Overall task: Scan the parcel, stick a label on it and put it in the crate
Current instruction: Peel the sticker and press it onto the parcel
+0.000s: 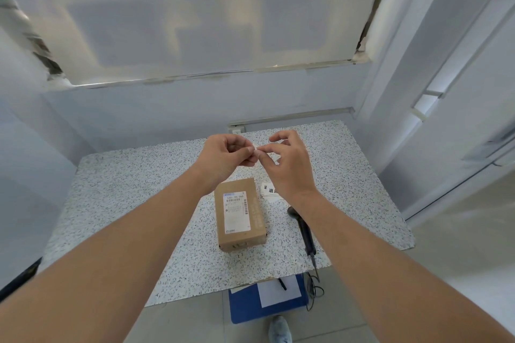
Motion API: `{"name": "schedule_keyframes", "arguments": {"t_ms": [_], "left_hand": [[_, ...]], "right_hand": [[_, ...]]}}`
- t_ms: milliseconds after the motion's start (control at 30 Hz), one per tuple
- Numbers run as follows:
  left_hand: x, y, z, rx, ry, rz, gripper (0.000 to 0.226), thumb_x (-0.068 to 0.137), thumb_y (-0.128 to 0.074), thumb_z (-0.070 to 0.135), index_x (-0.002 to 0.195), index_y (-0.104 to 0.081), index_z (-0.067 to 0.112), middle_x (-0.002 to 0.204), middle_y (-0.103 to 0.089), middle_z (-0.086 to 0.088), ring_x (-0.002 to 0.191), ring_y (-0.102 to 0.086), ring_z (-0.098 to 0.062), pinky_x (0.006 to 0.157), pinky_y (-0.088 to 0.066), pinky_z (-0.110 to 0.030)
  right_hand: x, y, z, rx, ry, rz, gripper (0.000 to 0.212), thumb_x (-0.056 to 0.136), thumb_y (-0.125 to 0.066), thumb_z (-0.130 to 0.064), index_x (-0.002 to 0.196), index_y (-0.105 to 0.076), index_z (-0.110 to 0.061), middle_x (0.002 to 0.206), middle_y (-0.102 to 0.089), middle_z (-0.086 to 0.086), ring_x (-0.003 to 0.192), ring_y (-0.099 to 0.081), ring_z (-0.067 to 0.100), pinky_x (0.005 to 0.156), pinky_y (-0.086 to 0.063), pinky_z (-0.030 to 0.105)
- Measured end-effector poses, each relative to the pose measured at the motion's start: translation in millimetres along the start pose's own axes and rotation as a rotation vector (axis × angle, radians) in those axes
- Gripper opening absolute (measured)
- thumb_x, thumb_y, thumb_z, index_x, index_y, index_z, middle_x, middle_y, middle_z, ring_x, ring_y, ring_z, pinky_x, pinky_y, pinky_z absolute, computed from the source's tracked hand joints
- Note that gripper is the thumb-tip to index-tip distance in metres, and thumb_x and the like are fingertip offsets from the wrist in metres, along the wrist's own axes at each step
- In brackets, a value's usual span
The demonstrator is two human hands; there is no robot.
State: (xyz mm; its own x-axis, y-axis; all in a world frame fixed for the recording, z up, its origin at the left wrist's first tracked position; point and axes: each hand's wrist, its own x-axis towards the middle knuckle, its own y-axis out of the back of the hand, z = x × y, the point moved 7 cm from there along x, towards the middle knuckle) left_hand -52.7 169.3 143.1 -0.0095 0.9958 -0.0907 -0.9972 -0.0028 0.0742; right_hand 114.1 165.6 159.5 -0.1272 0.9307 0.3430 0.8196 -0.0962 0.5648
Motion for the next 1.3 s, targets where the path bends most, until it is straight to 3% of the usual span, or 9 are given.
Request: {"name": "schedule_keyframes", "arguments": {"t_ms": [333, 767, 1133, 1300], "left_hand": [[1, 5, 8, 0.220, -0.027, -0.013, 0.006, 0.092, -0.069, -0.003, 0.093, -0.075, -0.004, 0.079, -0.077, -0.019, 0.073, -0.075, -0.023, 0.074, -0.061, -0.027], [1, 2, 15, 0.278, -0.034, -0.027, 0.005, 0.090, -0.072, -0.002, 0.089, -0.077, -0.002, 0.079, -0.077, -0.018, 0.080, -0.076, -0.035, 0.081, -0.064, -0.039], [-1, -3, 18, 0.315, -0.032, -0.031, 0.006, 0.091, -0.071, -0.001, 0.090, -0.077, 0.000, 0.079, -0.078, -0.016, 0.078, -0.077, -0.030, 0.080, -0.064, -0.035], [0, -7, 13, 0.356, -0.036, -0.048, 0.009, 0.092, -0.069, -0.002, 0.090, -0.077, 0.001, 0.078, -0.077, -0.015, 0.073, -0.075, -0.021, 0.076, -0.063, -0.031]], "right_hand": [[2, -7, -6, -0.071, 0.049, -0.054, 0.018, 0.091, -0.077, -0.028, 0.092, -0.082, -0.011, 0.116, -0.060, 0.000, 0.106, -0.059, 0.018, 0.073, -0.058, 0.042], [5, -5, -8, -0.064, 0.091, -0.068, 0.016, 0.091, -0.076, -0.024, 0.090, -0.082, -0.010, 0.107, -0.064, 0.000, 0.098, -0.062, 0.017, 0.072, -0.059, 0.042], [3, -2, -1, -0.041, 0.062, -0.107, 0.017, 0.090, -0.078, -0.029, 0.095, -0.082, -0.012, 0.101, -0.064, -0.003, 0.092, -0.061, 0.012, 0.078, -0.056, 0.034], [0, -3, 7, -0.035, 0.025, -0.123, 0.011, 0.093, -0.076, -0.020, 0.095, -0.082, -0.010, 0.101, -0.066, -0.001, 0.090, -0.063, 0.014, 0.081, -0.054, 0.030]]}}
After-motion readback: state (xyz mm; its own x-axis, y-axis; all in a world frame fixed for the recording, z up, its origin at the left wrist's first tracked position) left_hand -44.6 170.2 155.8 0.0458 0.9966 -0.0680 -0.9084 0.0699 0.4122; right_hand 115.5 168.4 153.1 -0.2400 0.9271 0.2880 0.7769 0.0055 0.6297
